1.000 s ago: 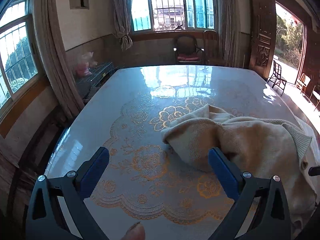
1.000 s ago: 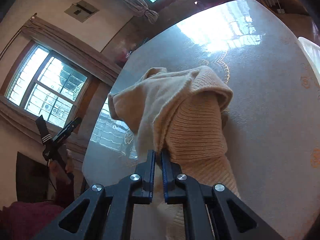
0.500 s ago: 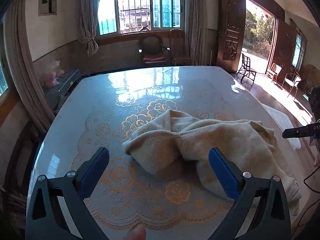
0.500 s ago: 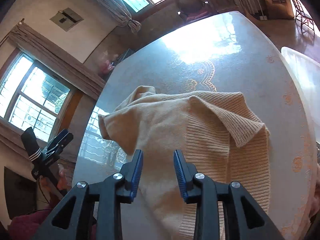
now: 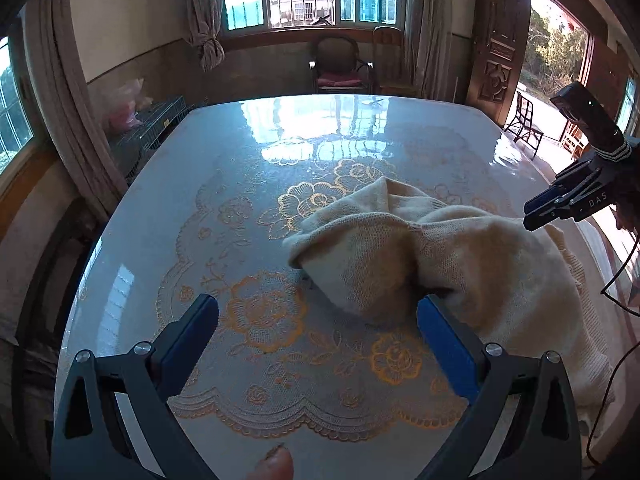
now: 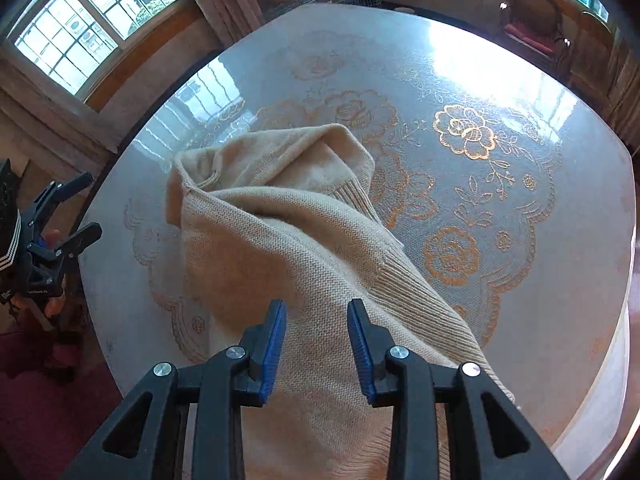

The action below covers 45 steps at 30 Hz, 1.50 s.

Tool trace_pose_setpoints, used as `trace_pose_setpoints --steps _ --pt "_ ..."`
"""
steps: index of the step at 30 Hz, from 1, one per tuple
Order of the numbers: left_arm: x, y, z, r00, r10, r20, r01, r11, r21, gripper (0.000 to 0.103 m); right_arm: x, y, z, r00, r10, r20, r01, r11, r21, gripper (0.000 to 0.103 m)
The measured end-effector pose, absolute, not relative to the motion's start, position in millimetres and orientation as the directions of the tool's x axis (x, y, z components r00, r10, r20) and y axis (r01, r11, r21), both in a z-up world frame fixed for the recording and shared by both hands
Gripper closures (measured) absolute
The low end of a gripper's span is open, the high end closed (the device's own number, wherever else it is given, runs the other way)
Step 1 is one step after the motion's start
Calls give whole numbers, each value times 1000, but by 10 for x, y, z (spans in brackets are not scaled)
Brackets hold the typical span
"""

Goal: Fold clothes

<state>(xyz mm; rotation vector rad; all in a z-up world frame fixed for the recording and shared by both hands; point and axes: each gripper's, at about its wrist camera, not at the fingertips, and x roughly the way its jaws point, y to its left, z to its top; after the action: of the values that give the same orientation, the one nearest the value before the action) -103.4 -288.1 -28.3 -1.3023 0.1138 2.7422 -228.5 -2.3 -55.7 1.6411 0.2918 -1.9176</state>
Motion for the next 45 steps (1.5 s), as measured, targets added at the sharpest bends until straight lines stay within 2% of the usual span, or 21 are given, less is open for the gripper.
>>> trace_pose_setpoints --steps 3,6,8,9,11,12,15,18,27,28,29,30,31,34,35,36,37,40,41,42,45 --pt "-1179 -2707 -300 -594 108 -797 -197 -980 14 2 -2505 -59 -806 23 -216 -976 591 -785 188 70" --pt "-1423 -2501 -332 -497 189 -847 -262 -963 -61 2 -2549 -47 -1011 101 -206 -973 611 -759 224 71" --pt "-1610 -2376 -410 -401 236 -885 -289 -949 -122 2 -2491 7 -1101 146 -256 -955 590 -753 292 81" --pt "-1682 -2310 -446 -372 239 -897 -290 -948 -132 2 -2424 33 -1110 156 -283 -946 590 -741 319 83" --pt "-1802 -2194 -518 -298 238 -924 -292 -945 -149 3 -2213 66 -1059 131 -299 -945 623 -716 313 89" --pt "-1817 -2149 -528 -269 268 -925 -291 -938 -187 9 -2107 99 -998 101 -317 -943 624 -718 309 90" --pt "-1839 -1909 -608 -118 311 -943 -321 -911 -260 15 -1725 169 -784 29 -381 -924 638 -705 311 95" --pt "-1843 -1705 -719 4 271 -963 -342 -904 -256 15 -1351 185 -656 7 -430 -903 660 -676 327 95" --pt "-1525 -1632 -906 152 199 -968 -318 -918 -238 16 -691 108 -626 -36 -555 -831 649 -646 402 95" --pt "-1485 -1669 -919 161 207 -965 -294 -923 -248 20 -631 71 -592 -40 -566 -823 653 -638 407 95" --pt "-1450 -1714 -923 160 219 -963 -271 -928 -256 34 -558 22 -564 -49 -565 -824 664 -635 396 95" --pt "-1418 -1757 -927 154 218 -964 -252 -934 -252 54 -488 -16 -539 -61 -564 -824 671 -634 384 95" --pt "-1386 -1800 -933 148 219 -964 -233 -940 -250 63 -446 -34 -535 -64 -568 -820 670 -634 387 95" --pt "-1305 -1903 -967 136 243 -961 -192 -945 -266 66 -338 -21 -552 -76 -561 -824 648 -656 387 92" --pt "-1283 -1928 -962 126 238 -963 -192 -947 -259 64 -322 3 -557 -77 -562 -823 636 -664 394 92" --pt "-1261 -1955 -958 117 235 -965 -189 -948 -254 56 -340 31 -565 -81 -571 -817 619 -671 408 92" --pt "-1249 -2001 -962 115 253 -961 -161 -950 -269 53 -333 75 -554 -94 -568 -818 606 -684 405 92" --pt "-1200 -2075 -973 99 276 -956 -115 -951 -287 52 -296 247 -485 -146 -570 -809 563 -720 406 92" --pt "-1175 -2091 -974 84 273 -958 -104 -954 -281 57 -240 265 -515 -171 -563 -809 551 -735 395 92" --pt "-1140 -2096 -980 75 268 -961 -100 -956 -274 74 -202 290 -531 -191 -558 -808 539 -747 389 92" --pt "-1015 -2130 -937 32 268 -963 -107 -957 -270 88 -187 400 -488 -240 -543 -805 501 -779 376 90"
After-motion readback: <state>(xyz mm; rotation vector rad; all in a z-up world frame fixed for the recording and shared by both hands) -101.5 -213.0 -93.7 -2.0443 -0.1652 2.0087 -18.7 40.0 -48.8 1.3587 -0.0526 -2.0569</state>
